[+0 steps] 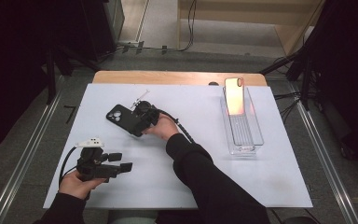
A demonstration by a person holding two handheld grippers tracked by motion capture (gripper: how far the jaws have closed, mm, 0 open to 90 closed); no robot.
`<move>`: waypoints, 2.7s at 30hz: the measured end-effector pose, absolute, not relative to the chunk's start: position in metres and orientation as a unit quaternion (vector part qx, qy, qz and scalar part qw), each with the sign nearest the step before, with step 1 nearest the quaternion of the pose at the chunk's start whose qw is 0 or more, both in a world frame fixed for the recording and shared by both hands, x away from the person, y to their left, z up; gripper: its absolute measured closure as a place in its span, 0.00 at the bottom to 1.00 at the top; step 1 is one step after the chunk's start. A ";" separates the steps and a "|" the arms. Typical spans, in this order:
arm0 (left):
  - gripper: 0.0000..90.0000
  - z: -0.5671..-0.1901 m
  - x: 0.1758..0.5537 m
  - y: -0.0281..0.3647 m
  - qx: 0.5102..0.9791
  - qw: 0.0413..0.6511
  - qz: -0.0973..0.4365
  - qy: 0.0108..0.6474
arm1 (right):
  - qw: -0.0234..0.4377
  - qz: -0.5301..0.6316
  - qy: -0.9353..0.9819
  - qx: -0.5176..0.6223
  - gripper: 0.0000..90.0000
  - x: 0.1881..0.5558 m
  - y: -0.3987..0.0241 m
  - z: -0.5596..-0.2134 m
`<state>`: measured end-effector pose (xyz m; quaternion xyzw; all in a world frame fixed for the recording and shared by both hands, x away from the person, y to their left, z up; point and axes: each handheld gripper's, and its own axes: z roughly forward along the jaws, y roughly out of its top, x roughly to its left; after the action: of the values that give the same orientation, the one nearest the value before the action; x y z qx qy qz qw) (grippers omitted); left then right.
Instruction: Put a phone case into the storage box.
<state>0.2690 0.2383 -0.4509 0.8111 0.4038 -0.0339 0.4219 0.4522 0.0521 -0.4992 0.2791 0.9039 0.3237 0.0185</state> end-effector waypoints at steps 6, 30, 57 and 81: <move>0.30 -0.451 0.269 0.239 0.810 0.423 -0.034 0.405 | 0.055 0.303 0.912 0.270 0.08 0.446 0.059 -0.501; 0.30 -0.451 0.270 0.241 0.807 0.423 -0.031 0.410 | 0.064 0.286 0.914 0.281 0.21 0.448 0.058 -0.495; 0.29 -0.450 0.274 0.238 0.800 0.422 -0.042 0.425 | 0.040 0.337 0.889 0.306 0.22 0.434 0.016 -0.451; 0.32 -0.442 0.283 0.214 0.784 0.431 -0.065 0.441 | 0.038 0.360 0.863 0.352 0.22 0.374 -0.080 -0.434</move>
<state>0.2833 0.2139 -0.4416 0.7842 0.4414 -0.0649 0.4312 0.3738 -0.0803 -0.4341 0.3523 0.8630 0.3600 0.0384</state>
